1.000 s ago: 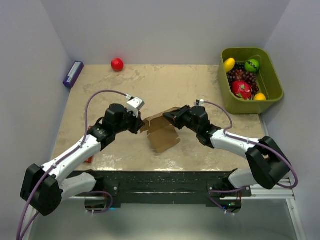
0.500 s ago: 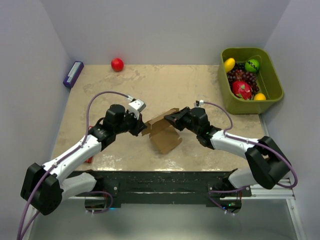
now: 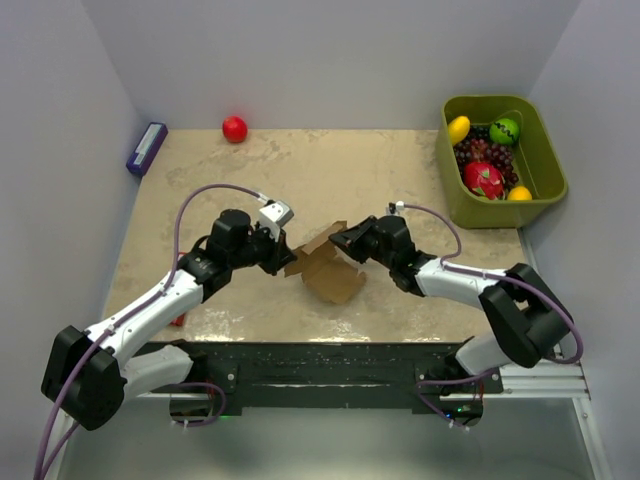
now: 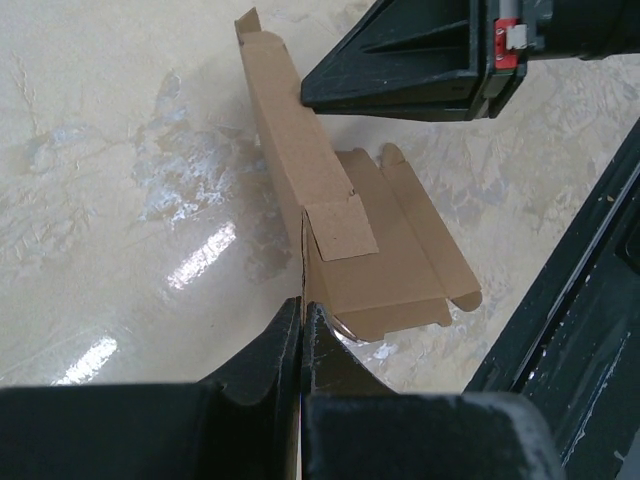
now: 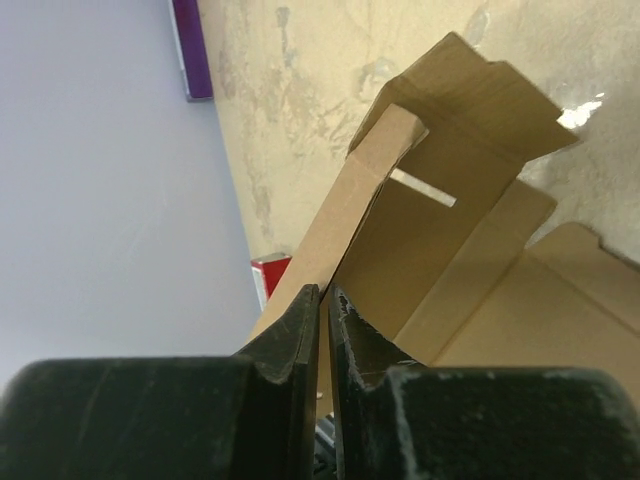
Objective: Fold the paper box
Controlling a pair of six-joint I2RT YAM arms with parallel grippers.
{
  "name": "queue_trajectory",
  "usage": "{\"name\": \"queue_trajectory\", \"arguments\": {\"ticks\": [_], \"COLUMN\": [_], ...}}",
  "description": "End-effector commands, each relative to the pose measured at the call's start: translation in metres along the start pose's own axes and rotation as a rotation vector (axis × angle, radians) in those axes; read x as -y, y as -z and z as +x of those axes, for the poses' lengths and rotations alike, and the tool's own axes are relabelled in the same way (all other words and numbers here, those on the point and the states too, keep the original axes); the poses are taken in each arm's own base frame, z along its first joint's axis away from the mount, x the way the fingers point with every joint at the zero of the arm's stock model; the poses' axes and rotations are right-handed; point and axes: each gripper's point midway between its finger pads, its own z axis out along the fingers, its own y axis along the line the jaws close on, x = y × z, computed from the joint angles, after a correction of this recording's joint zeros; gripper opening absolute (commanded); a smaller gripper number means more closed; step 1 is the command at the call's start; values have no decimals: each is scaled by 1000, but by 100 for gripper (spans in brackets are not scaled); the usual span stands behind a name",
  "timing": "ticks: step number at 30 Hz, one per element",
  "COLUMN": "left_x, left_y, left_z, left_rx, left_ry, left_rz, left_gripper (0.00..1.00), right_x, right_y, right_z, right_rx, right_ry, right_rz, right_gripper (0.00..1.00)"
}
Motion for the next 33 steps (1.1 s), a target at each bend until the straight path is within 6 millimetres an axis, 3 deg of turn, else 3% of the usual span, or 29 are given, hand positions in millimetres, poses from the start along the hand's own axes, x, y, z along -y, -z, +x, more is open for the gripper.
{"name": "queue_trajectory", "arguments": {"ticks": [1, 7, 10, 16, 17, 18, 25, 26, 31, 33], "left_x": [12, 8, 0, -8, -8, -8, -7, -8, -7, -8], "left_y": [1, 0, -1, -2, -3, -5, -7, -7, -8, -7], "left_z": [-30, -28, -27, -23, -22, -20, -19, -19, -18, -18], "left_rx": [111, 105, 95, 78, 67, 60, 48, 50, 45, 46], "left_ry": [-51, -46, -39, -20, -15, -9, 18, 21, 47, 57], "left_rz": [62, 42, -7, -46, -44, -40, -15, -14, 11, 13], "left_gripper": [0, 0, 0, 0, 0, 0, 0, 0, 0, 0], "right_x": [13, 7, 0, -4, -16, -15, -28, -28, -31, -34], "right_y": [-10, -9, -1, 25, 33, 35, 45, 47, 41, 37], "right_z": [0, 0, -4, -19, -16, -15, 27, 43, 82, 84], "right_rx": [7, 7, 19, 97, 102, 115, 95, 69, 38, 59], "right_ry": [51, 82, 127, 294, 328, 392, 595, 621, 730, 745], "right_rz": [43, 29, 19, 19, -25, -24, -29, -32, -15, -1], "right_gripper": [9, 9, 14, 50, 58, 61, 64, 64, 63, 62]}}
